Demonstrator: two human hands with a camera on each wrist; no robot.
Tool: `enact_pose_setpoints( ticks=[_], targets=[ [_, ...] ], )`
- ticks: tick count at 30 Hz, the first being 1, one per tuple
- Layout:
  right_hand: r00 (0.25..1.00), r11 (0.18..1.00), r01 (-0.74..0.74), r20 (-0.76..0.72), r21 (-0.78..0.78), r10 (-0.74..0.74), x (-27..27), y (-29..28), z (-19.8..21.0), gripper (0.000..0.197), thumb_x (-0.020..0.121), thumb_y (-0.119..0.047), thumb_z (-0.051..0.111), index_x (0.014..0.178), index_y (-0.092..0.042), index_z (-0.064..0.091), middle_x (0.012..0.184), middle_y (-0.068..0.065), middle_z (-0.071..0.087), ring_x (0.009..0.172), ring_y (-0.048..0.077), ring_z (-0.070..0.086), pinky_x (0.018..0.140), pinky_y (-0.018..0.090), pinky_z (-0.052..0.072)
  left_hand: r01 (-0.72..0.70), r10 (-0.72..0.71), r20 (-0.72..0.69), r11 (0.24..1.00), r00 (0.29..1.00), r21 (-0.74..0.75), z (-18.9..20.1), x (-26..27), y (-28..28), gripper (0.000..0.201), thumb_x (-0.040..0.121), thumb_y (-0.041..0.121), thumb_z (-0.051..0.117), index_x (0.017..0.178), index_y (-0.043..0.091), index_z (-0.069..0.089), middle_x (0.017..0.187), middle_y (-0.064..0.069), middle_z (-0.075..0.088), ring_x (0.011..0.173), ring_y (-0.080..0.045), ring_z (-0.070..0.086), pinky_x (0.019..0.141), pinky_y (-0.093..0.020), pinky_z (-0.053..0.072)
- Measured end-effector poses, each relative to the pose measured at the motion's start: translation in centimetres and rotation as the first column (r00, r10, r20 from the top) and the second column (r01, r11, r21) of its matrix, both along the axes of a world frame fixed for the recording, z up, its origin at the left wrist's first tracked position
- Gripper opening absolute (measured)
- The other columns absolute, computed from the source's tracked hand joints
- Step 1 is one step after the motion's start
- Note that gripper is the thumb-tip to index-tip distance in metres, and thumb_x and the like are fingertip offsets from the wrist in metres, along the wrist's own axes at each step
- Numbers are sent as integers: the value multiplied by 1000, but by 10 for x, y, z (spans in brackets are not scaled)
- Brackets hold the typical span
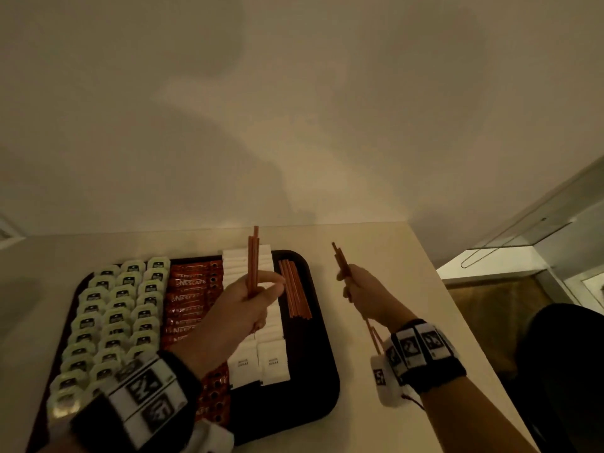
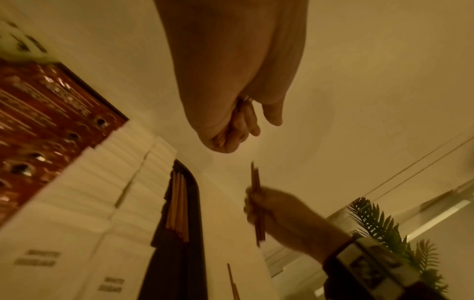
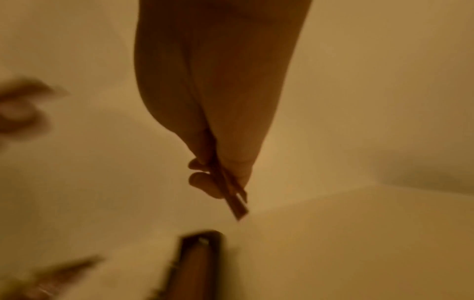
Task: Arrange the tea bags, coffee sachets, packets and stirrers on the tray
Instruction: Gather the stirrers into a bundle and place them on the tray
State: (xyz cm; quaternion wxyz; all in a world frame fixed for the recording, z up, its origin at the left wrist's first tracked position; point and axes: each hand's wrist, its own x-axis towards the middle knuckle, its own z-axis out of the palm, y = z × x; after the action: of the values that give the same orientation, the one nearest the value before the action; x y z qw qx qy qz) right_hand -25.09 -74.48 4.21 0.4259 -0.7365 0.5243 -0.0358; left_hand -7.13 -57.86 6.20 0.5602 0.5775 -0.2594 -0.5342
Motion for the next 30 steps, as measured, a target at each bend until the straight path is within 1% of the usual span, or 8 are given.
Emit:
enact_pose_setpoints(
  ticks=[4, 6, 11, 15, 18, 20, 23, 30],
  targets=[
    [927, 941, -252, 336, 225, 168, 28, 56, 44, 26, 103, -21, 31, 124, -27, 46, 81, 2, 52, 69, 10, 51, 62, 22, 47, -18, 23, 61, 997, 998, -74, 16, -25, -12, 21, 91, 16, 59, 108, 27, 62, 45, 9, 48, 48, -1, 50, 52, -13, 43],
    [892, 899, -337, 402, 280, 209, 34, 70, 51, 28, 103, -24, 33, 125, -36, 45, 79, 6, 44, 63, 7, 42, 57, 21, 38, -60, 68, 66, 992, 995, -111, 21, -33, -13, 21, 91, 16, 58, 110, 25, 61, 68, -1, 61, 65, 5, 64, 57, -14, 50],
    [878, 874, -362, 433, 324, 204, 41, 83, 55, 30, 99, -9, 38, 127, -14, 46, 70, -5, 43, 57, 1, 39, 57, 17, 35, -149, 152, 16, 980, 988, -130, 14, -33, -12, 13, 91, 17, 57, 96, 17, 69, 88, 4, 71, 79, 5, 66, 65, -9, 50],
    [851, 869, -434, 424, 237, 310, 33, 80, 60, 32, 93, -9, 48, 124, -16, 54, 98, 0, 63, 89, 12, 59, 84, 26, 48, -201, 197, -50, 972, 979, -120, 16, -31, -14, 23, 97, 23, 47, 85, 10, 61, 68, 6, 65, 65, -2, 62, 62, -15, 50],
    [945, 969, -220, 271, 113, 183, 7, 46, 46, 25, 96, -17, 49, 117, -16, 63, 117, 0, 64, 111, 15, 58, 96, 31, 47, -241, 236, -63, 966, 970, -89, 20, -23, -15, 29, 100, 25, 39, 78, 12, 52, 56, 10, 50, 48, 4, 49, 51, -11, 42],
    [986, 991, -130, -107, -36, 126, -23, 16, 19, 30, 96, -23, 51, 122, -9, 58, 125, 8, 60, 117, 23, 55, 97, 33, 43, -248, 238, -110, 965, 965, -89, 21, -16, -16, 31, 101, 27, 36, 79, 13, 52, 59, 9, 56, 63, -3, 55, 64, -17, 48],
    [806, 992, -118, -588, -38, 73, -69, 2, -35, 61, 88, -44, 60, 128, 0, 47, 130, 16, 52, 118, 29, 50, 94, 32, 40, -247, 212, -251, 962, 945, -119, 23, -6, -16, 31, 102, 22, 35, 78, 11, 51, 63, 7, 64, 79, -13, 64, 85, -28, 51],
    [859, 927, 34, -463, -374, -219, -90, 44, -88, 17, 94, -8, 49, 103, 1, 59, 105, 19, 62, 100, 33, 56, 82, 33, 42, -226, 169, -325, 963, 931, -148, 32, 0, -17, 29, 102, 25, 35, 77, 13, 44, 49, 8, 36, 40, -5, 30, 44, -18, 34]
  ],
)
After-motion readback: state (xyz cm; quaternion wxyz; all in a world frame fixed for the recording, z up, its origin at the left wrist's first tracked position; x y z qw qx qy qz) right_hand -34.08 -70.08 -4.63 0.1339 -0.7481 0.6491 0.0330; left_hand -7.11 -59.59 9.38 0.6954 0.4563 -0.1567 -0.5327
